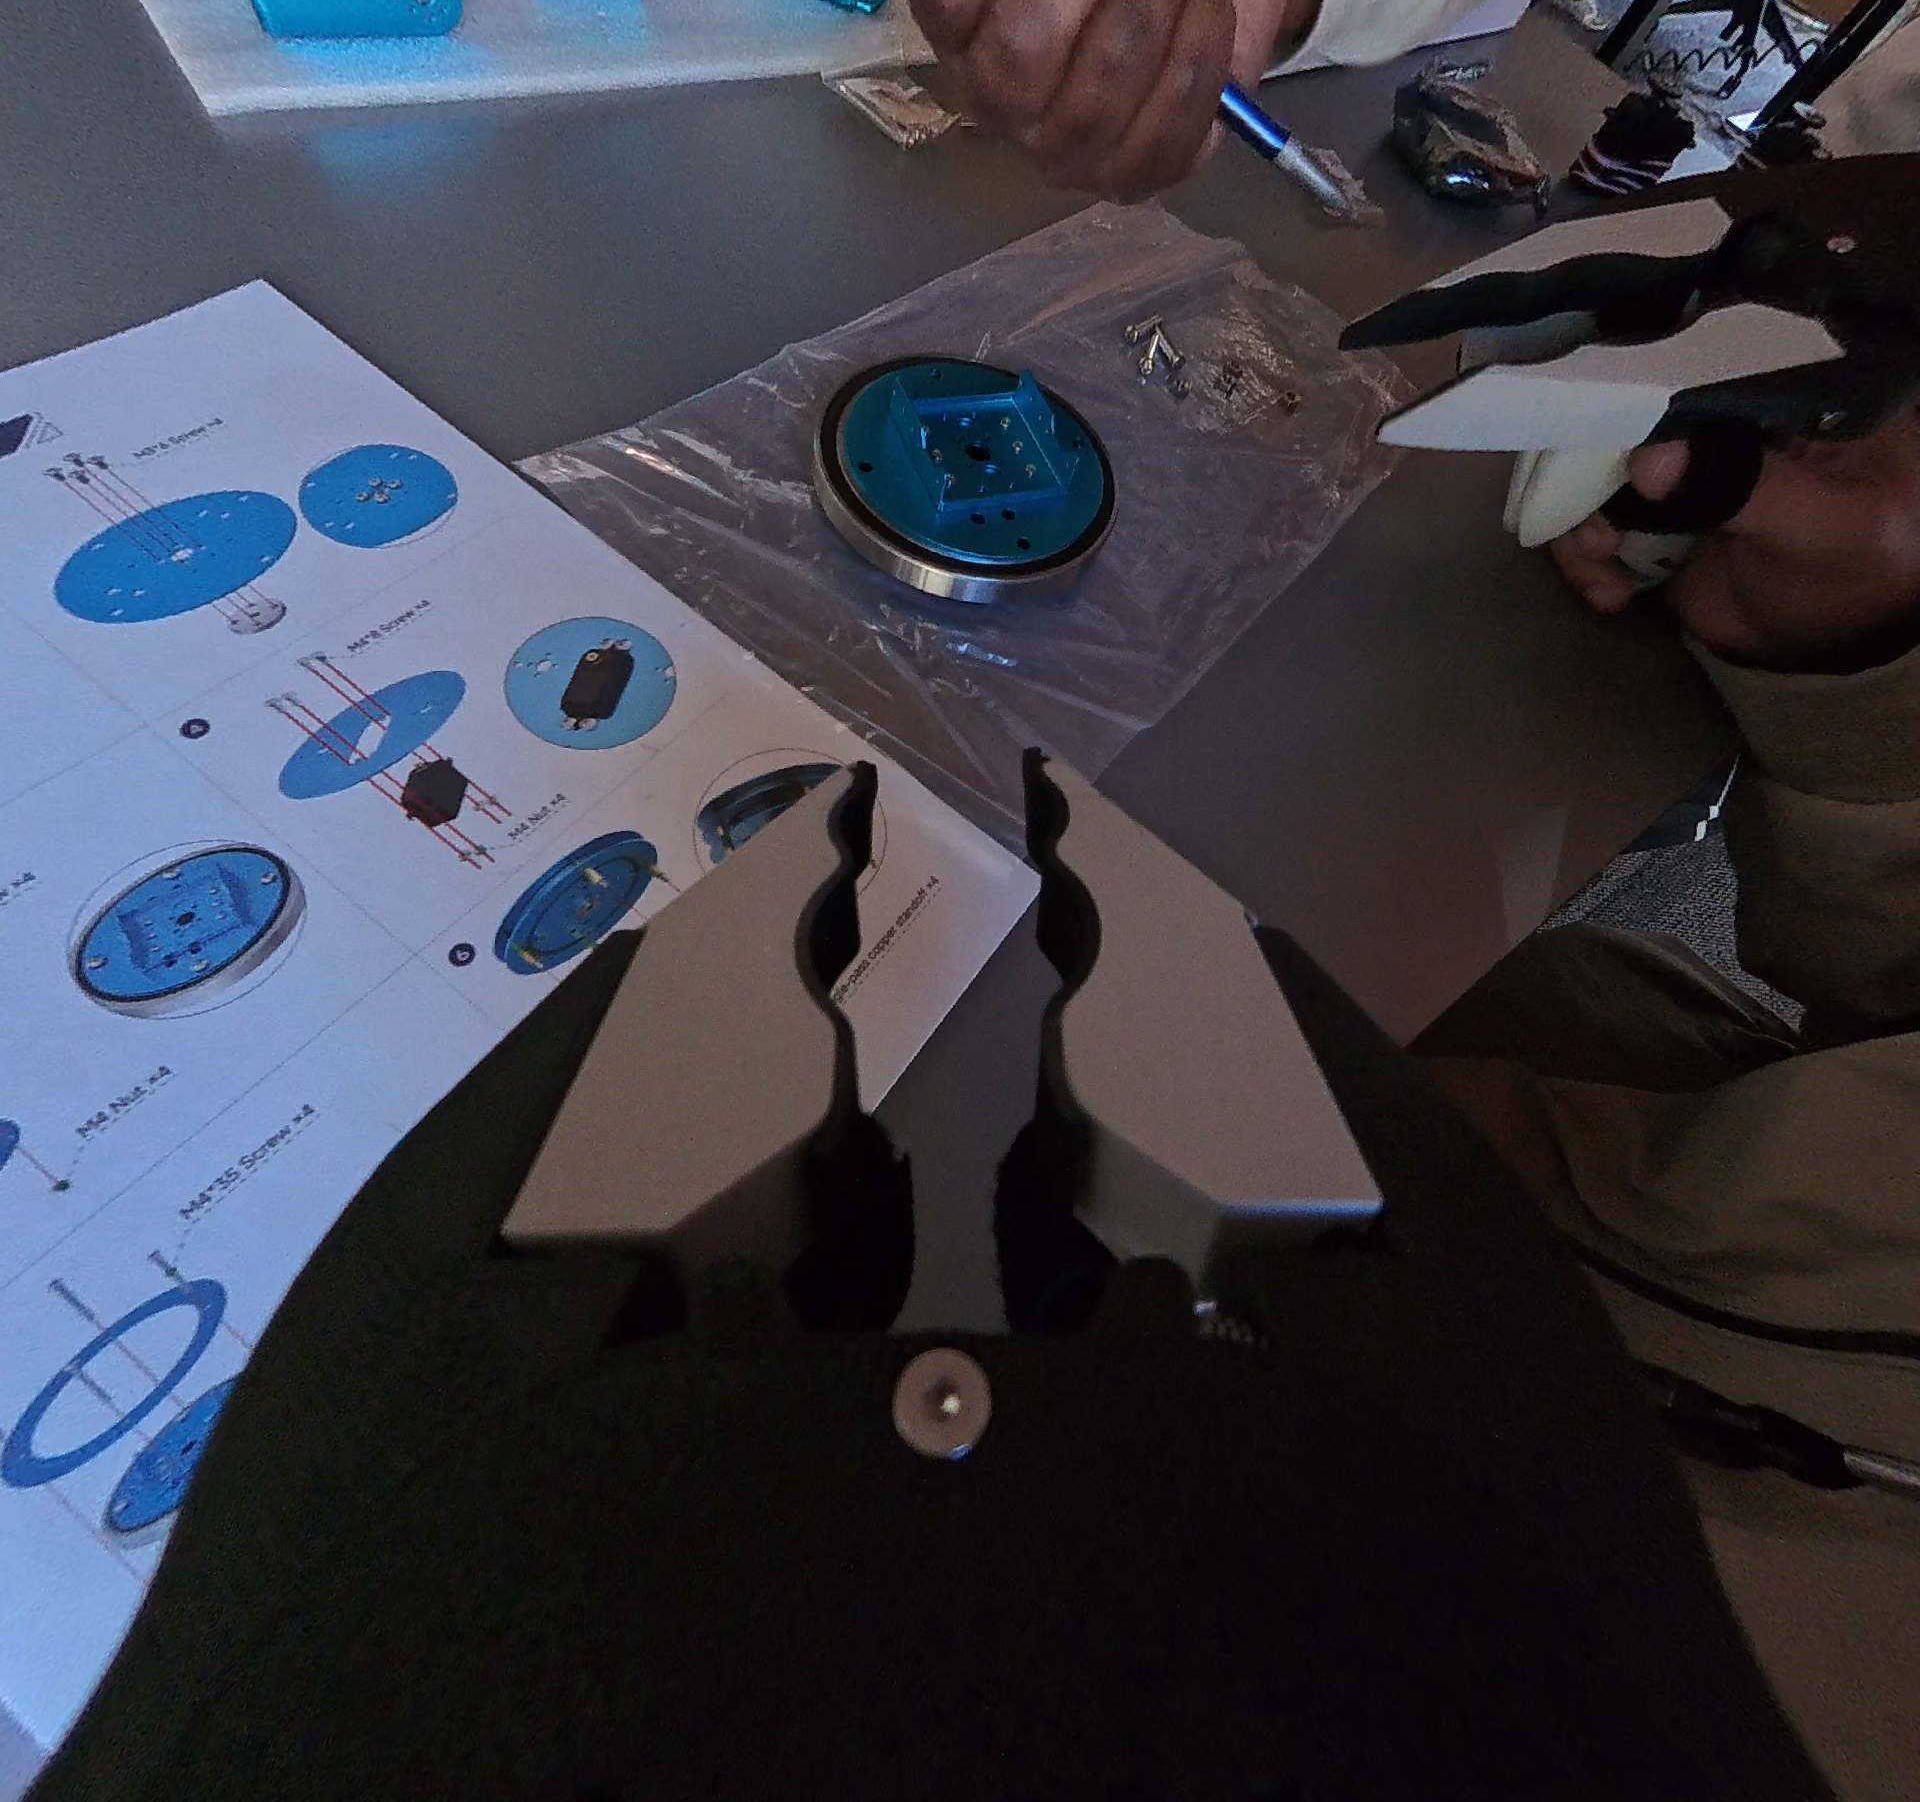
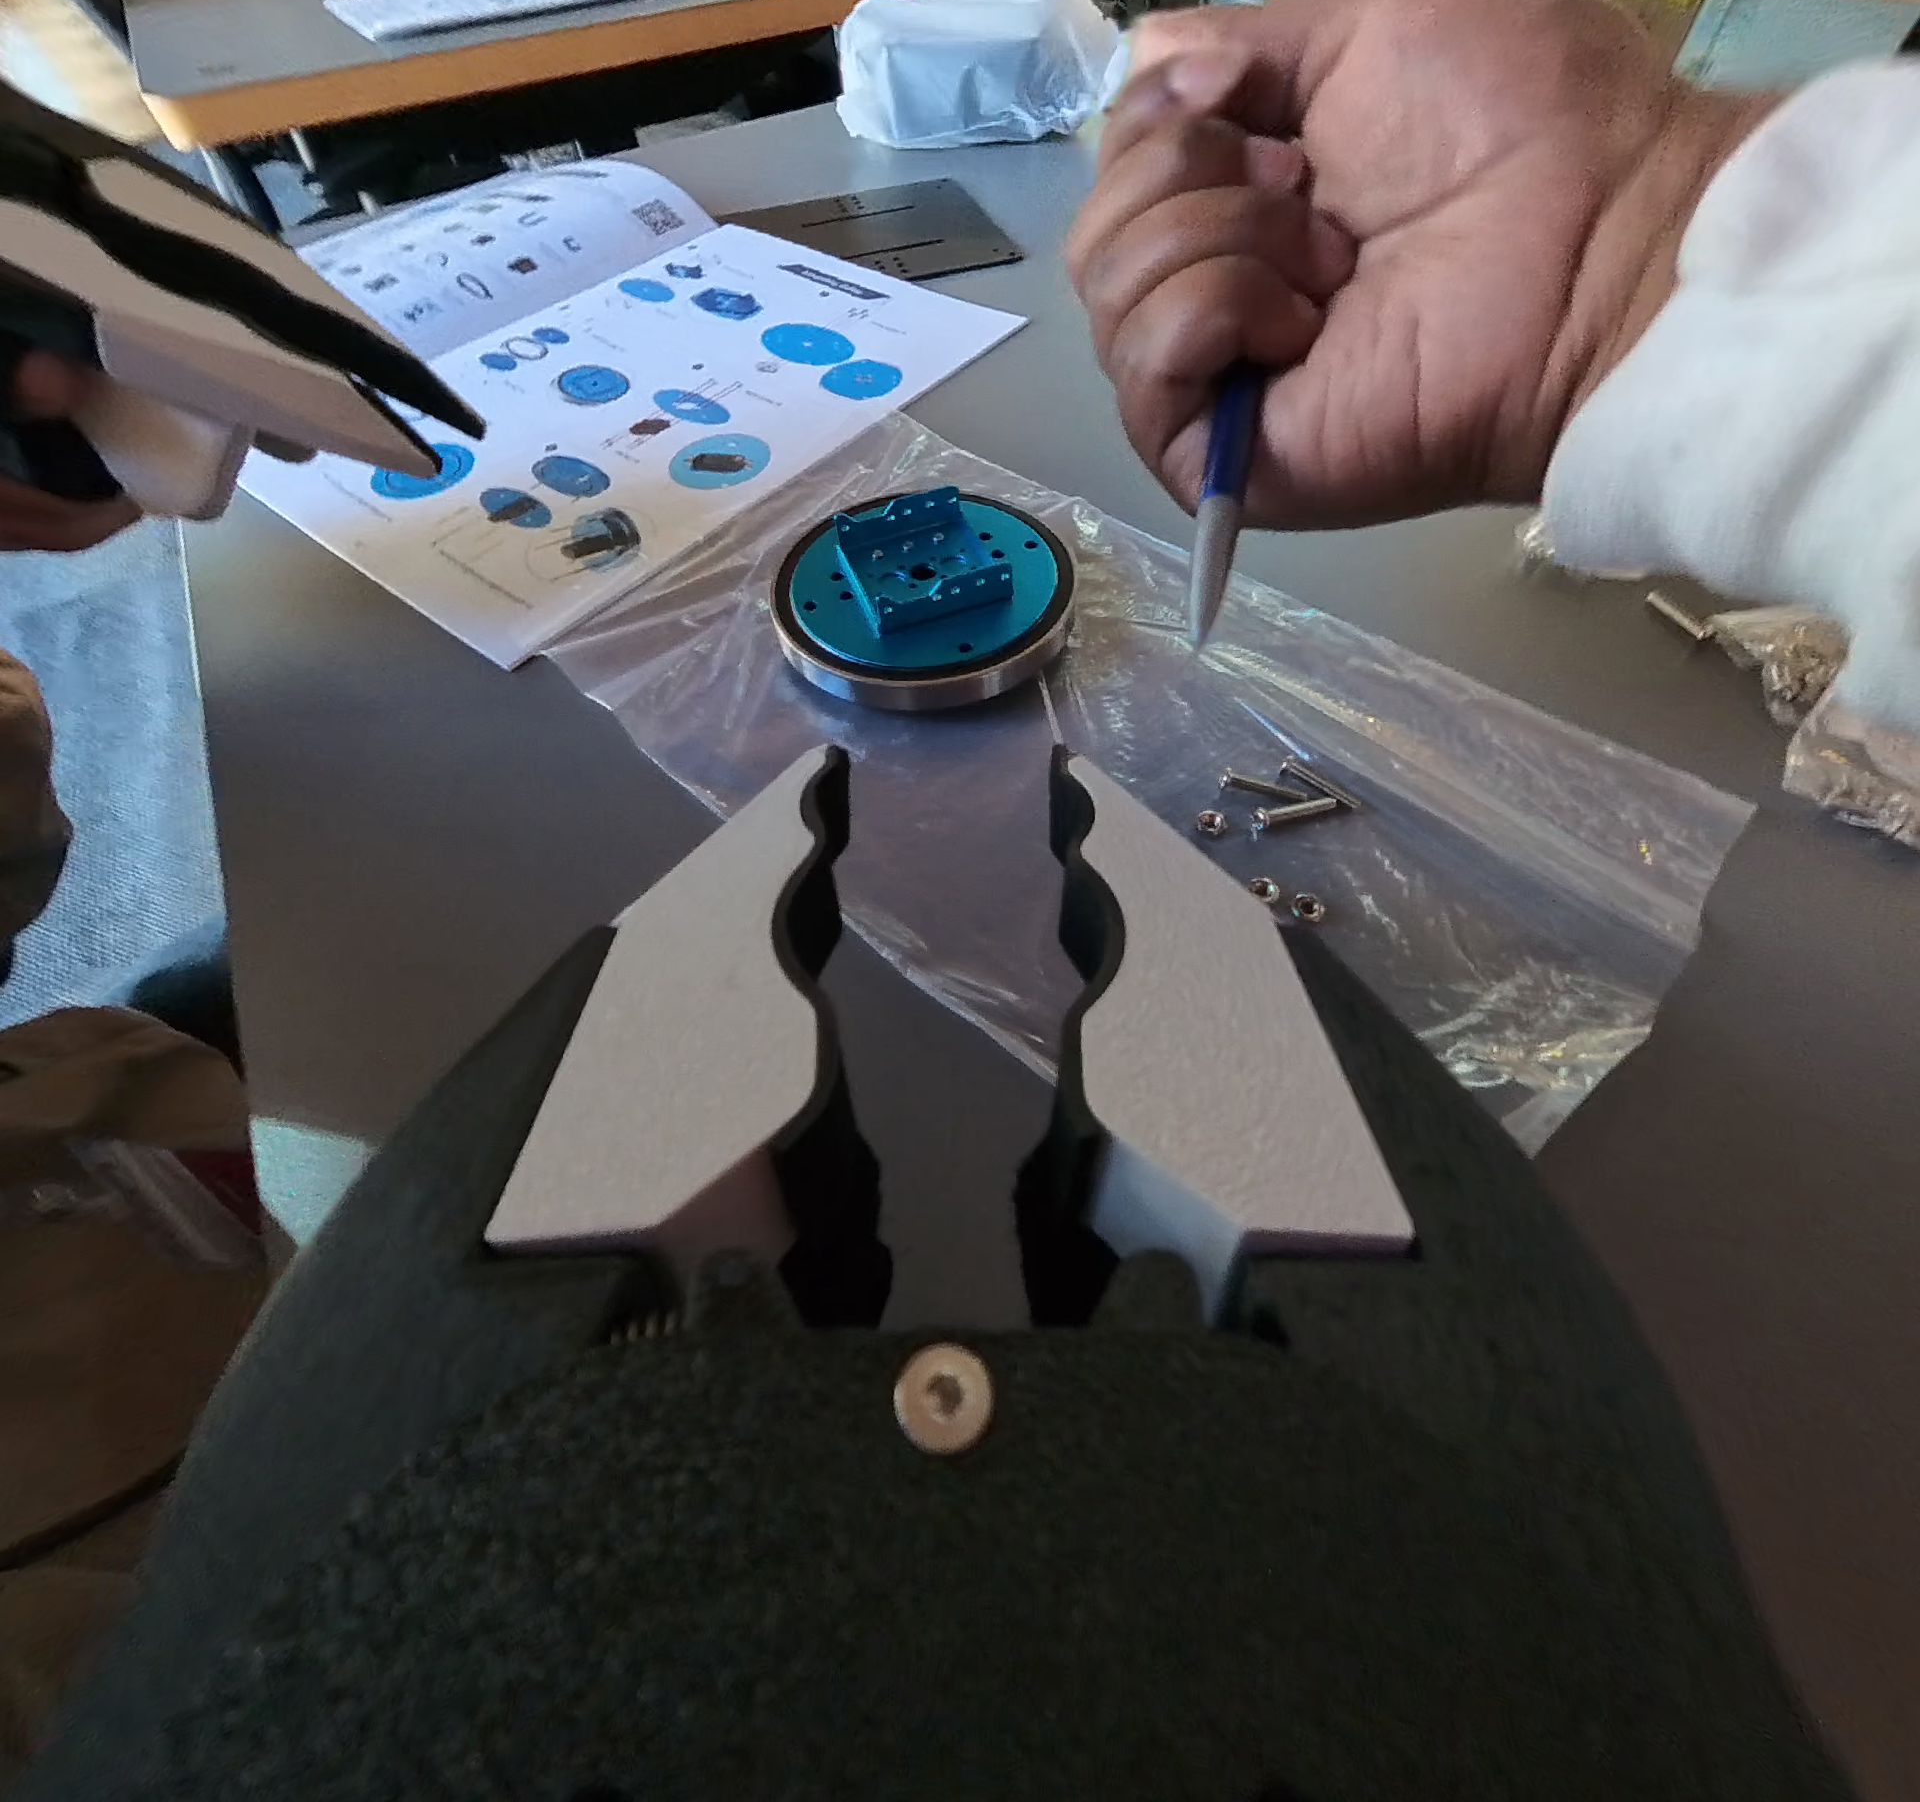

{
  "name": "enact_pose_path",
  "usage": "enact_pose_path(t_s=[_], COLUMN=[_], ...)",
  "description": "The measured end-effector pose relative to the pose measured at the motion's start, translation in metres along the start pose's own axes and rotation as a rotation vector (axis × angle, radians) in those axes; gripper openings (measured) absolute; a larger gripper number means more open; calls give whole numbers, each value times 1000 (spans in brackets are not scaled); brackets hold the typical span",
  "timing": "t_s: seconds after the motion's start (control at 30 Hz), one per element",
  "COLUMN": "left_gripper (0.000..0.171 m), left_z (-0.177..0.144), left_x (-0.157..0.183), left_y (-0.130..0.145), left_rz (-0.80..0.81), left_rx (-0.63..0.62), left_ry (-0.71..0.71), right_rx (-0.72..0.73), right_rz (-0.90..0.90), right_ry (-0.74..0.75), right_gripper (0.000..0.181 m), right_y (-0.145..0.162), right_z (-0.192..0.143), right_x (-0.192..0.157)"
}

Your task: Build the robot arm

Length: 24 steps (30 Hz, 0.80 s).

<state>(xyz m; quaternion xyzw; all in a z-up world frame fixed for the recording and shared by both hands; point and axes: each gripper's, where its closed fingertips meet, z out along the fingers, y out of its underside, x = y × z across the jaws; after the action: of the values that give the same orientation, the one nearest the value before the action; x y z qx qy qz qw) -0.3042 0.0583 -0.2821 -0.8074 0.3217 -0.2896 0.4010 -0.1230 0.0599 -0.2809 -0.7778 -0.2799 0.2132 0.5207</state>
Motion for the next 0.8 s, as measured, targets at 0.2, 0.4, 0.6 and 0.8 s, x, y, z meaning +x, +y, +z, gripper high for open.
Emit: enact_pose_path(t_s=[0.2,0.4,0.6,0.8], left_gripper=[29,29,29,29], left_z=[-2,-1,1,1], left_x=[0,1,3,5], left_y=[-1,-1,1,0], left_rz=[2,5,9,17], left_rx=[4,3,-4,-6], left_ry=[0,0,3,7], right_rx=[-14,-10,-49,-50], right_rz=[-75,-64,-74,-98], right_ry=[40,23,-4,12], right_gripper=[40,40,51,68], right_y=[1,1,6,5], right_z=[2,2,6,10], right_x=[-1,-2,-6,-11])
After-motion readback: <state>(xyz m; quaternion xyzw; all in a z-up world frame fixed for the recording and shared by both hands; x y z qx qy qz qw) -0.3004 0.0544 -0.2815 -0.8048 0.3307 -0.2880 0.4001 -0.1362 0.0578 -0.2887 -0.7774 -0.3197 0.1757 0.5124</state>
